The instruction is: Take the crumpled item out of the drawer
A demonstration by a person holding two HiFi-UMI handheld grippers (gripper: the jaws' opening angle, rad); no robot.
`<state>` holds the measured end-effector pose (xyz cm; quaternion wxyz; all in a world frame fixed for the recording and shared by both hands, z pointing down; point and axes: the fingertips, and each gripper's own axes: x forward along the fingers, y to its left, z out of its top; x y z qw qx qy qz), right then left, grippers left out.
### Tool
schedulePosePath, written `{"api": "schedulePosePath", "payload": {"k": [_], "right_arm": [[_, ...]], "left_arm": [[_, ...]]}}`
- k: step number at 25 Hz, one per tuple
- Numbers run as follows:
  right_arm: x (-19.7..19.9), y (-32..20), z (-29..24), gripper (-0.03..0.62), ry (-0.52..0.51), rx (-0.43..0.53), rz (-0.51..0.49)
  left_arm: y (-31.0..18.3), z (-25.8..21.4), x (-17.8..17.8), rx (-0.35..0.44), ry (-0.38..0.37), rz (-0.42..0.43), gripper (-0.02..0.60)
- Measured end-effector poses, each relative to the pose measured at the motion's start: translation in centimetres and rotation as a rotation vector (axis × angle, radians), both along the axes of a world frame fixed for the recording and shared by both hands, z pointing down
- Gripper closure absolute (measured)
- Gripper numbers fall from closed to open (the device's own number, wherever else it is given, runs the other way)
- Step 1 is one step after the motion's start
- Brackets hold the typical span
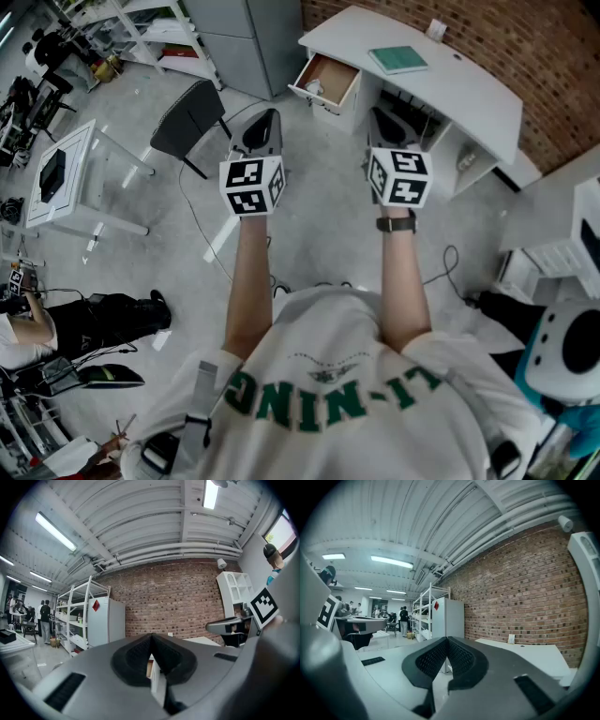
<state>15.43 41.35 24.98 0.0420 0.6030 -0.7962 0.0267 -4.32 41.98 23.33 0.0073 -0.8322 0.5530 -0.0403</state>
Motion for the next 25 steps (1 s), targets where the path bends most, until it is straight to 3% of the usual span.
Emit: {"api": "schedulePosePath", "payload": {"k": [10, 16, 19, 25], "right_arm": [[4.5, 0.9, 2.0, 0.589, 0.004, 0.002, -0.063], [4.6, 0.1, 3.3, 0.591, -0.049, -0.065, -0.113], [4.1, -1.2, 4.2, 0.591, -0.062, -0.077, -0.124], [3.9, -6.8, 5.8, 0.591, -0.039, -0.083, -0.083]], "left_arm": [[1.3, 2.0, 6.2, -0.016, 0.024, 0.016, 0.583], [1.1, 2.5, 8.0, -0.059, 0.037, 0.053, 0.583], [-0.4, 2.9, 7.9, -0.070, 0.066, 0.042, 0.583], [-6.7, 5.3, 7.1, -0.078, 0.055, 0.034, 0.583]]}}
